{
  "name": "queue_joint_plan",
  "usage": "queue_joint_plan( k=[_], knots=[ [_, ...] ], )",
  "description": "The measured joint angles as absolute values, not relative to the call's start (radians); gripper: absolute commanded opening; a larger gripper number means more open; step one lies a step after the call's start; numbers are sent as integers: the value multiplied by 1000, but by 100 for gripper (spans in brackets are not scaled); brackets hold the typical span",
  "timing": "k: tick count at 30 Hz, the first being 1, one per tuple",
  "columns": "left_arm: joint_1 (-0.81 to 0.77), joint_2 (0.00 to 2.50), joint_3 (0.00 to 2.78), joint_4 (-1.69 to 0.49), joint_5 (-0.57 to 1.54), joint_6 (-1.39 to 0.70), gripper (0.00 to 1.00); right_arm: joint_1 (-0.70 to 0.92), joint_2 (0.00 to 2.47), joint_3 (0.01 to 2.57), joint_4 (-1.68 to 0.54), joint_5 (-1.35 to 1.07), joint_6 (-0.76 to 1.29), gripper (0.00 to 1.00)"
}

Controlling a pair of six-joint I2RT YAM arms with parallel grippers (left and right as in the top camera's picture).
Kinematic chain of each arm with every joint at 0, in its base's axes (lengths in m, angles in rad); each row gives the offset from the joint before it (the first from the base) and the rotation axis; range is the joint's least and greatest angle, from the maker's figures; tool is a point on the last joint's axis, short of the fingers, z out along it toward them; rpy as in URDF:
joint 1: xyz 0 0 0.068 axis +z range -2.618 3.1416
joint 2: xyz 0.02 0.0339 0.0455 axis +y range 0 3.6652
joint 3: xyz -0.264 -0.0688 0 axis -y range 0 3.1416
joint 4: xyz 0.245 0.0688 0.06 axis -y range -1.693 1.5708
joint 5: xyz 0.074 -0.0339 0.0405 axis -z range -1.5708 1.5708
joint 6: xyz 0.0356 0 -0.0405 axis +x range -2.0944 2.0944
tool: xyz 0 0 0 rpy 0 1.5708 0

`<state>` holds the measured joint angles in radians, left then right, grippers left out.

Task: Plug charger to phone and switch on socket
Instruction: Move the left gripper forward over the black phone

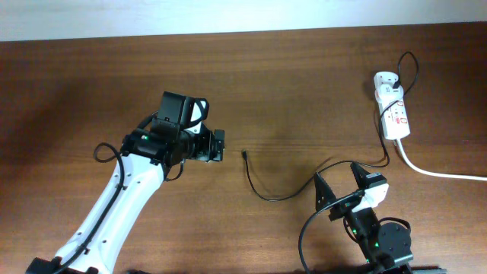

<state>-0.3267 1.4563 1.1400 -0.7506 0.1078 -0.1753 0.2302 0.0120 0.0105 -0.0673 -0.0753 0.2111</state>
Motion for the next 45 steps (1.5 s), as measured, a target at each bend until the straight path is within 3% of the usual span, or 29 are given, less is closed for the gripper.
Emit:
queue_joint_plan(
  k=[14,24,45],
  knots=[
    [-327,1489,1160,-834,-123,-821,99,230,12,10,-67,-75,210,99],
    [-327,1879,1594,-1051,-123,-875,99,230,12,10,-67,-75,211,99],
    [-288,2151,1610,-997,-55,-913,99,230,12,10,-67,-75,211,99]
  ],
)
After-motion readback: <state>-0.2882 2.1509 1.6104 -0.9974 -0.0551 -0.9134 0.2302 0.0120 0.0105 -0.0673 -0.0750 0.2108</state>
